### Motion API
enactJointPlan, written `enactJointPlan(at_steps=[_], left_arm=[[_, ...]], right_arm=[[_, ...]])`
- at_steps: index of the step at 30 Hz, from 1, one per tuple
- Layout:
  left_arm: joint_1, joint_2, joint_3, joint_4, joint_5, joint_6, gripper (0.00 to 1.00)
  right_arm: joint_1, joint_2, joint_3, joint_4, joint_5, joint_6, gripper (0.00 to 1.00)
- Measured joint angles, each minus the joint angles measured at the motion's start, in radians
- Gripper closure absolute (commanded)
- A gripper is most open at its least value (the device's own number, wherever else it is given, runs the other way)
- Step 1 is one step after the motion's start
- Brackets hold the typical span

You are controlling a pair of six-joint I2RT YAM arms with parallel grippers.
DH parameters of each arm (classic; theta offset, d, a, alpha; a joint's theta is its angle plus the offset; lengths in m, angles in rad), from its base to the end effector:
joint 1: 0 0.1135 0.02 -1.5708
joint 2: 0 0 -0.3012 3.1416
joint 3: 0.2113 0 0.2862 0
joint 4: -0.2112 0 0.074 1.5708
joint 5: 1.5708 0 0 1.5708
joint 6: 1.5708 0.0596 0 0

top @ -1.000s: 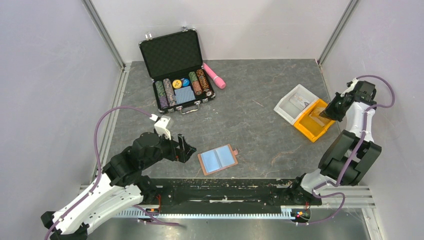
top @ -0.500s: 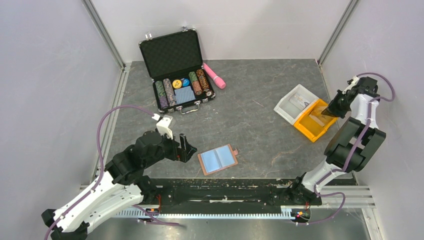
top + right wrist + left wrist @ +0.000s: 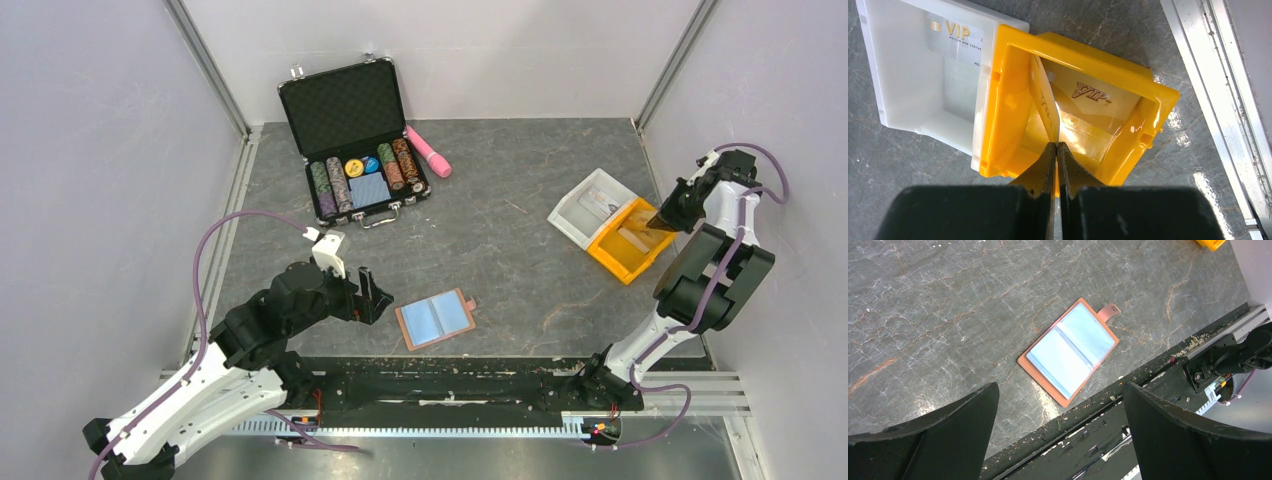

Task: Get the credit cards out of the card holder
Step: Place the credit card in the storage box.

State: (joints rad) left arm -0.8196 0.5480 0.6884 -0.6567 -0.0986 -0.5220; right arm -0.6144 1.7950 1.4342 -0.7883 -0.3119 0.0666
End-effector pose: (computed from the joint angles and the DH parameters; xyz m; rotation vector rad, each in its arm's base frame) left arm 0.1050 -0.1038 0.3032 0.2593 2.1485 -0.6994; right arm 0.3566 -0.2292 0.2453 0.7990 2.5214 0.2470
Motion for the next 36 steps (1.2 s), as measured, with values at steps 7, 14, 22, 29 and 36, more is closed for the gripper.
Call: enactJointPlan(at_steps=[7,14,22,29,36], left_arm=[[0.000,0.000,0.000,0.000,-0.002,0.000,0.00],[0.000,0.001,0.000,0.000,-0.004,0.000,0.00],[0.000,0.001,0.000,0.000,-0.004,0.000,0.00],[0.000,0.001,0.000,0.000,-0.004,0.000,0.00],[0.000,0.001,0.000,0.000,-0.005,0.000,0.00]], right_arm=[[0.000,0.006,0.008,0.000,0.047,0.000,0.89],[0.002,0.006,0.009,0.000,0.087,0.000,0.89],[0.003,0.006,0.013,-0.002,0.112,0.001,0.90],[0.010,0.006,0.017,-0.003,0.132,0.010,0.89],[0.019,0.006,0.018,-0.003,0.145,0.024,0.98]])
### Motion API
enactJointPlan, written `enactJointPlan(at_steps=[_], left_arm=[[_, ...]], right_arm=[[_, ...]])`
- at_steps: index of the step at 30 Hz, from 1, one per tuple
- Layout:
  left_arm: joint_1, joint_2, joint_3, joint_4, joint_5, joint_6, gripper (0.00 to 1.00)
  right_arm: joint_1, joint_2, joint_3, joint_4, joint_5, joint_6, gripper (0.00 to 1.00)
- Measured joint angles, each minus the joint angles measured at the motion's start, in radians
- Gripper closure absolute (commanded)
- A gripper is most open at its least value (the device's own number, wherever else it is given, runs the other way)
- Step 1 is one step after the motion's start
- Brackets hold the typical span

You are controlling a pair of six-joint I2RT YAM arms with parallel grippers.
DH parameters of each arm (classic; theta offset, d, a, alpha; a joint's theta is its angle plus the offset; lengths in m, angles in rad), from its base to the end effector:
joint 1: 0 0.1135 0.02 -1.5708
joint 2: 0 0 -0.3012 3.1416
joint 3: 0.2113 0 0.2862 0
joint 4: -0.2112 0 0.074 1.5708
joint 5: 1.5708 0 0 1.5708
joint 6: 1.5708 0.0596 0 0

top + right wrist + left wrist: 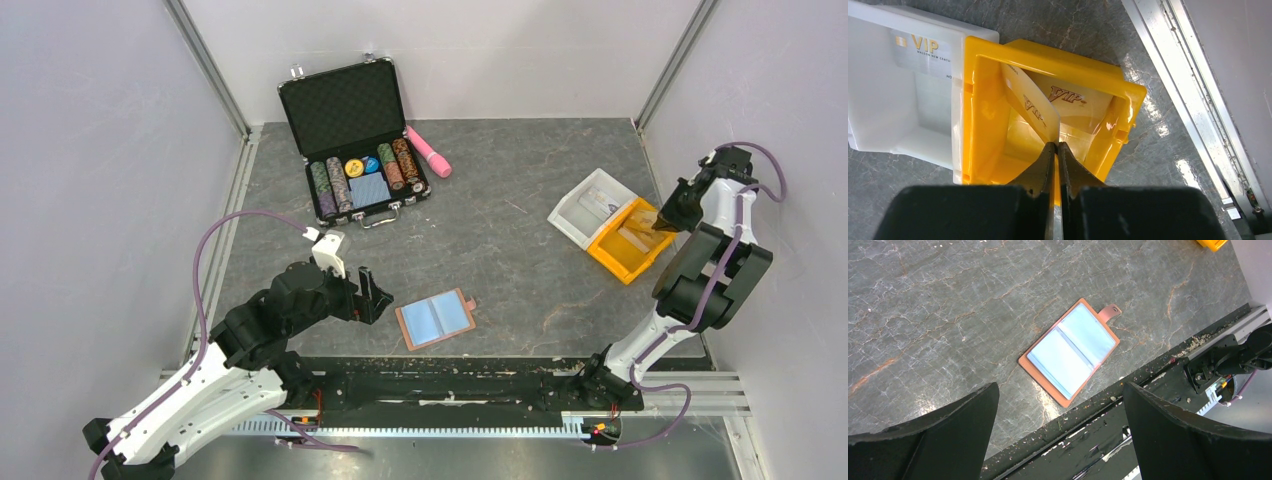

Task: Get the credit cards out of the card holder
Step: Place the credit card in the storage box.

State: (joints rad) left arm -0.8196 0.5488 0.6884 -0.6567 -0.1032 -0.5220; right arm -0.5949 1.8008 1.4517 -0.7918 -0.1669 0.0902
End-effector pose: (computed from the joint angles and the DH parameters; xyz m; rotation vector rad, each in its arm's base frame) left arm 0.1053 -0.1037 0.3031 0.2564 2.1483 -0.6946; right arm 0.3596 -0.2314 0.2468 0.8553 2.5444 0.0710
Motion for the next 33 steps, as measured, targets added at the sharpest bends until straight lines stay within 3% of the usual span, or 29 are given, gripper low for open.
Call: enactJointPlan(at_steps=[28,33], left_arm=[[0.000,-0.010,0.000,0.000,0.000,0.000,0.00],[0.000,-0.013,0.000,0.000,0.000,0.000,0.00]], right_arm=[[0.019,-0.022,-0.027,0.027,0.083,0.049,1.00],[0.019,-0.022,-0.027,0.027,0.089,0.050,0.91]])
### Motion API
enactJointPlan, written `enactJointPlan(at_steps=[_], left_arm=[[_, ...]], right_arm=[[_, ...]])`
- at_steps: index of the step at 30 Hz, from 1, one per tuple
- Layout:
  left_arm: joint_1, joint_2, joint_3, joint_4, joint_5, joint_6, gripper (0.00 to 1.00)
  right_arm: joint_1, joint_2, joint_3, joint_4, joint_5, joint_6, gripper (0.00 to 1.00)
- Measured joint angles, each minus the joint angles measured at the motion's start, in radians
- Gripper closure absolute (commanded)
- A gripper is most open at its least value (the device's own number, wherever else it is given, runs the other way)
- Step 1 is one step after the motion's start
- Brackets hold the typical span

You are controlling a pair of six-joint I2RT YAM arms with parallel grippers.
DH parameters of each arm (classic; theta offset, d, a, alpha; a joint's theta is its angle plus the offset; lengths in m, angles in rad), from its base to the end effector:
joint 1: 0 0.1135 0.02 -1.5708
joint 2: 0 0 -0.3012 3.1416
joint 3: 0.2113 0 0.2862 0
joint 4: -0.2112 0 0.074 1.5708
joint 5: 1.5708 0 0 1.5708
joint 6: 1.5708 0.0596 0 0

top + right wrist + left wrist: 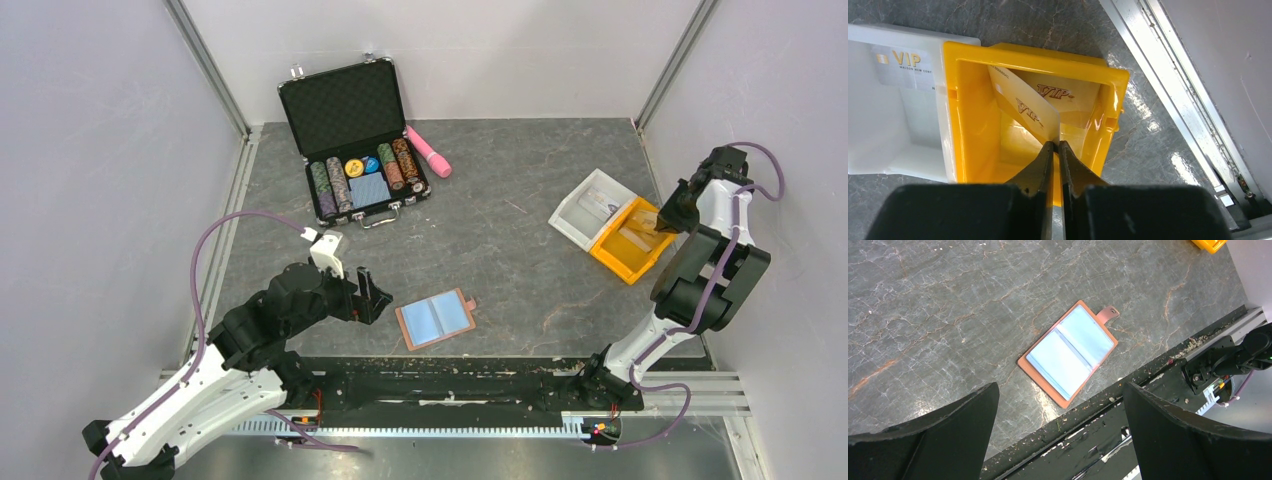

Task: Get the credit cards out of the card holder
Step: Place the credit card in the storage box, then reset both arms

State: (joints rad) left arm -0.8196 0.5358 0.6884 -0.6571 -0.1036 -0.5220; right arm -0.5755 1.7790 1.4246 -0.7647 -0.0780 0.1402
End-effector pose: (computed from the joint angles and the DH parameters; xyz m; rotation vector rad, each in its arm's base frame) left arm 0.1036 -0.1019 0.3047 0.2537 2.1364 -0.7016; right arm 0.3580 -0.2268 0.2473 0.9175 2.5223 -0.0310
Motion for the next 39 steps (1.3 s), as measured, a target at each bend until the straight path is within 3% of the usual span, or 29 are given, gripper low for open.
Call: enactJointPlan(at_steps=[13,26,39], left_arm=[[0.000,-0.001,0.000,0.000,0.000,0.000,0.00],[0.000,-0.002,0.000,0.000,0.000,0.000,0.00],[0.000,-0.008,0.002,-0.009,-0.013,0.000,0.00]], right_arm=[[0.001,0.000,0.000,0.000,0.059,-0.002,0.81],[0.045,-0.012,0.000,0.000,0.056,0.026,0.83],[0.198,-0.239,-0.047,-0.024,0.013,0.052,0.71]])
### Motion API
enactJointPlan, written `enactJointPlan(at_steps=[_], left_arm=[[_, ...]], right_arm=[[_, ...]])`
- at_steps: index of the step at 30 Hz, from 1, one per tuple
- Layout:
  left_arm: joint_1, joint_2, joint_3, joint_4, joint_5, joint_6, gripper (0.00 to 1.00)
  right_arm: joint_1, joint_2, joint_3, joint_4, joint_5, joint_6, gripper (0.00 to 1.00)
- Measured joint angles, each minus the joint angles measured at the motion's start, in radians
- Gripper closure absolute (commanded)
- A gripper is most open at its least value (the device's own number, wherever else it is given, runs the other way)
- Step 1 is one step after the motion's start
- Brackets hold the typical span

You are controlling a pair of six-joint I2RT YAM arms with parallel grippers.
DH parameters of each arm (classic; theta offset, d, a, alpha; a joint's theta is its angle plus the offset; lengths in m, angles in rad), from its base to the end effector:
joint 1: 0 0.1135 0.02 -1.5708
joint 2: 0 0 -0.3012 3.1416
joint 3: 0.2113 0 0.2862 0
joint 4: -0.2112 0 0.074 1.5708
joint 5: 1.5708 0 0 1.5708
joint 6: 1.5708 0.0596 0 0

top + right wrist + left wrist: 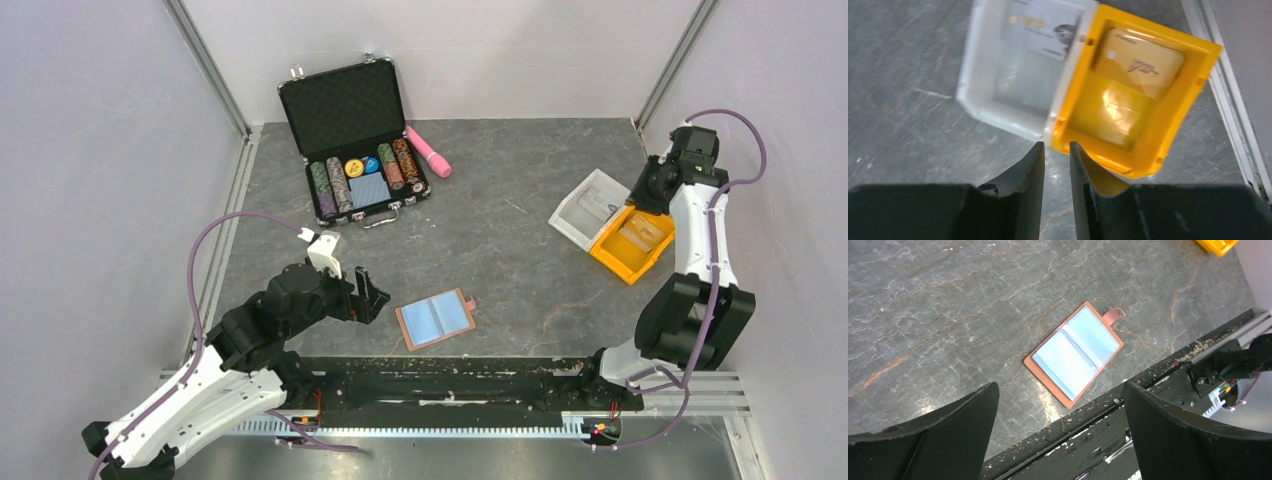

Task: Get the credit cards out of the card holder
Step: Reset both arms

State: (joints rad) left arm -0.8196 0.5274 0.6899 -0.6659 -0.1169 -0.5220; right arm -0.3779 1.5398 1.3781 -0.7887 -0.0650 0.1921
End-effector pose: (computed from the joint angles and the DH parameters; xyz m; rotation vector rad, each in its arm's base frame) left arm 0.1026 -0.0997 0.3054 0.2447 2.1325 -0.6897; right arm 0.3492 -0.1344 0.3202 0.6828 2.4238 0.0066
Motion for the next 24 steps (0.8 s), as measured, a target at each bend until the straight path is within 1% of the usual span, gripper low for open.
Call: enactJointPlan(at_steps=[4,7,8,10,12,15,17,21,24], left_arm=[[0.000,0.000,0.005,-0.019,-0.036,0.000,0.00],[0.000,0.000,0.005,-0.027,-0.053,0.000,0.00],[0.000,0.000,0.005,-0.030,-0.057,0.000,0.00],[0.000,0.000,0.005,-0.031,-0.055,0.000,0.00],[0.000,0.001,0.005,-0.030,-0.039,0.000,0.00],[0.000,0.012,0.005,-0.028,-0.013,0.000,0.00],[0.000,0.020,0.005,-0.028,-0.003,0.000,0.00],[0.000,0.022,0.005,-0.028,-0.003,-0.001,0.00],[0.000,0.020,0.005,-0.031,-0.012,-0.005,0.00]], right_arm=[[0.094,-0.082,-0.013,0.006,-0.037,0.009,0.65],[0.201,-0.159,-0.077,0.035,-0.051,0.025,0.59],[0.231,-0.184,-0.102,0.039,-0.054,0.029,0.56],[0.316,-0.247,-0.176,0.069,-0.058,0.045,0.49],[0.396,-0.311,-0.256,0.108,-0.058,0.059,0.45],[0.534,-0.414,-0.395,0.183,-0.046,0.080,0.32],[0.616,-0.461,-0.468,0.230,-0.033,0.088,0.27],[0.792,-0.526,-0.616,0.338,0.013,0.092,0.20],[0.931,-0.542,-0.710,0.407,0.060,0.109,0.15]])
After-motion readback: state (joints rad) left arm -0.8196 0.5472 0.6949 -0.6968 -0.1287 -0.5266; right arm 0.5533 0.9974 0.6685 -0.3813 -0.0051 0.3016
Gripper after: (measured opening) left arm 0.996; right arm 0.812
